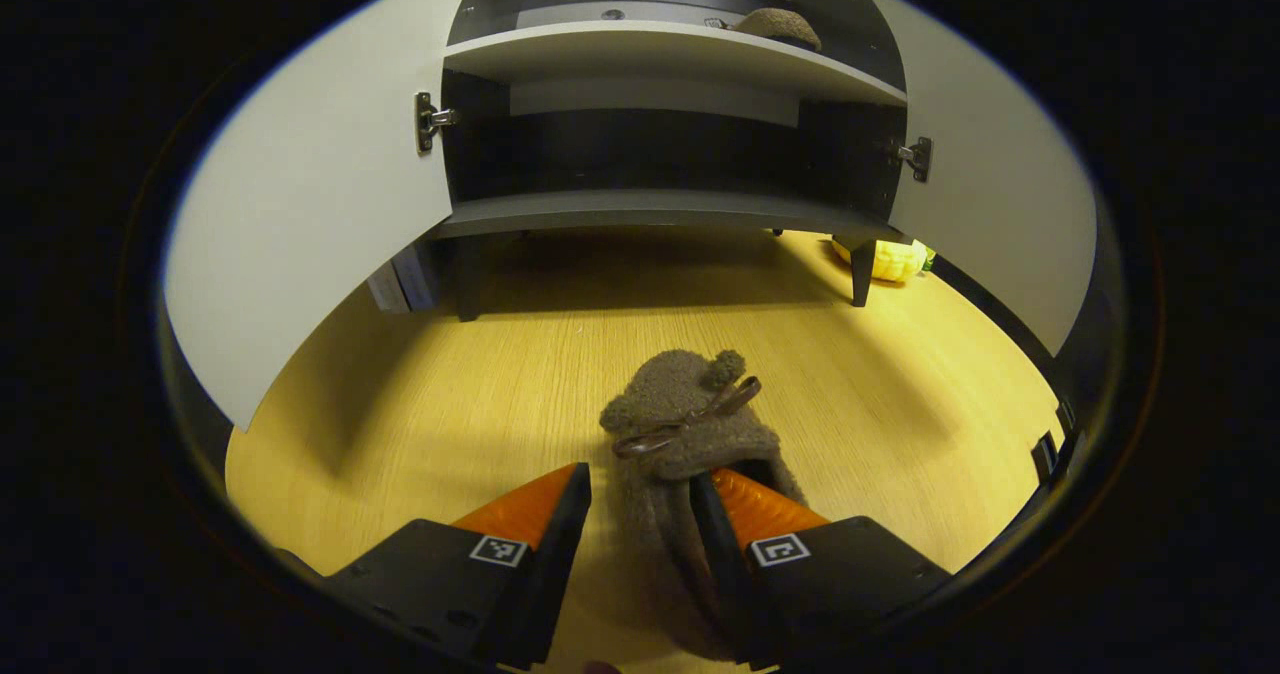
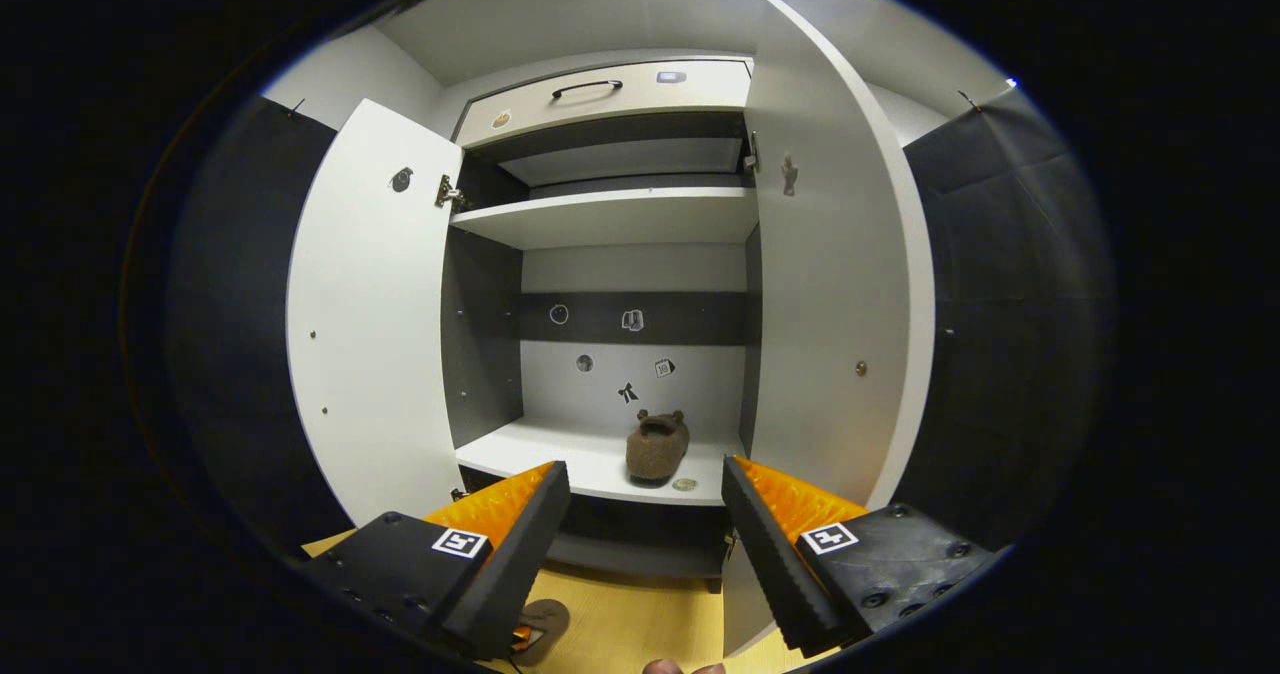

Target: Grab one shoe with the right hand and put it into the shoe cabinet, grab the other shoe with the left hand and put it into the shoe cabinet; then close the right door with the right hand and the left door with the left hand.

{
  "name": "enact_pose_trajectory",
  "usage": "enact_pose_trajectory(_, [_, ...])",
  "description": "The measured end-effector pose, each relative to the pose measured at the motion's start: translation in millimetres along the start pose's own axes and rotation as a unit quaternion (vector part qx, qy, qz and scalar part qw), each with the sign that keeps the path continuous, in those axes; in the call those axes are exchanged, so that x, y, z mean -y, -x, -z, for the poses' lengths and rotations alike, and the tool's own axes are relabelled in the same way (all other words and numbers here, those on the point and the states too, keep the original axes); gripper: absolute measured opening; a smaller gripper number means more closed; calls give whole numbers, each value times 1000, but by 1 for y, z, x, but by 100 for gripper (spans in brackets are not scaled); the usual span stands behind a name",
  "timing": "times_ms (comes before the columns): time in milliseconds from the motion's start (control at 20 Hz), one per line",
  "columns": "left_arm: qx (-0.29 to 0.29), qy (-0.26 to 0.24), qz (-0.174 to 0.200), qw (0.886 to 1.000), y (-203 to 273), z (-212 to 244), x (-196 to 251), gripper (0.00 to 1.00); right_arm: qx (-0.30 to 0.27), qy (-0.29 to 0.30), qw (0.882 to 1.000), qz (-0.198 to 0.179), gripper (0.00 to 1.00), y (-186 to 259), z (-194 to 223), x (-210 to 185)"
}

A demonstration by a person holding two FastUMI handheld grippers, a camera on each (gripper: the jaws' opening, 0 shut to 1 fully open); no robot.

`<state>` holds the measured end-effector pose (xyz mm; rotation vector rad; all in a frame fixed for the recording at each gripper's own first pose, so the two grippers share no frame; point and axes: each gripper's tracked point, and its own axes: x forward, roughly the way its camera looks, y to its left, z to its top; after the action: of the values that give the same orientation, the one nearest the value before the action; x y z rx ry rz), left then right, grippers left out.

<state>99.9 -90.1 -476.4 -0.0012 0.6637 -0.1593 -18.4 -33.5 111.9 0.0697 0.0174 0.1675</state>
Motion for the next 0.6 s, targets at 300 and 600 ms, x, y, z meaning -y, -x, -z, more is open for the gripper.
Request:
enact_pose_trajectory(300, [19,-33,-18,999,-18,-7,-3,27,-13,13,1000,13,98,22,9,19])
enact_pose_trajectory(600, [17,-32,-21,999,9,-27,-1,7,-13,7,1000,25,98,34,7,34])
